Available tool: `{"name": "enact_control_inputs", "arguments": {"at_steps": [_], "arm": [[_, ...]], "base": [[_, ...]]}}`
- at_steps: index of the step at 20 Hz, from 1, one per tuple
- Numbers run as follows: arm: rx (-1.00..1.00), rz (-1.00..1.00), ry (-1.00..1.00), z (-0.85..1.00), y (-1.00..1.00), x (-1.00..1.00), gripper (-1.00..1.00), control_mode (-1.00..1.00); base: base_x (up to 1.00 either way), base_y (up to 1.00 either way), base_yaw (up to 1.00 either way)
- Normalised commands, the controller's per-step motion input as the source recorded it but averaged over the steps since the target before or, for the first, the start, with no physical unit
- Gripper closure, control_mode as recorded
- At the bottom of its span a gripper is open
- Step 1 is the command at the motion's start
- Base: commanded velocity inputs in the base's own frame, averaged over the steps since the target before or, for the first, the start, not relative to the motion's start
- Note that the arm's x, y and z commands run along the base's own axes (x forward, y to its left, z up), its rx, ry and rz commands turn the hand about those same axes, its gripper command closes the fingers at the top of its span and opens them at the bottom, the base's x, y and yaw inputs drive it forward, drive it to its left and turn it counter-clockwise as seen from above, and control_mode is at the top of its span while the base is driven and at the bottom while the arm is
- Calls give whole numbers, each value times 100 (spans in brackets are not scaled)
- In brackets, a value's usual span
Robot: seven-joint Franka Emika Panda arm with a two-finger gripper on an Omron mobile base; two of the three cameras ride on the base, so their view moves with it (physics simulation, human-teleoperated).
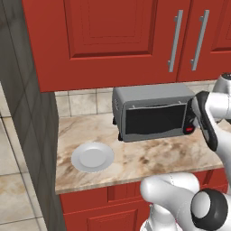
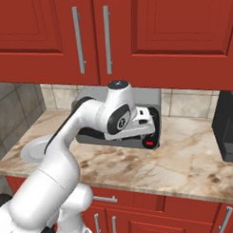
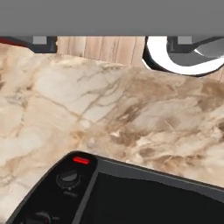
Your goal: Pick up the bagel from the plate, place it on the toaster oven rack, close the door, and set the timer.
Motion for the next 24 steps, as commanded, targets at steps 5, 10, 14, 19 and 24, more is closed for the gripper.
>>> {"name": "enact_control_inputs", "arguments": {"at_steps": [5, 10, 14, 19, 24], "arm": [[19, -8, -15, -16, -11, 5, -100, -100], [18, -5, -8, -16, 0, 21, -100, -100], [20, -2, -5, -15, -2, 32, -100, -100], [14, -4, 0, -2, -20, 65, -100, -100], [1, -5, 5, 0, -37, 54, -100, -100]], "base": [[0, 0, 0], [0, 0, 0], [0, 0, 0], [0, 0, 0], [0, 0, 0]]}}
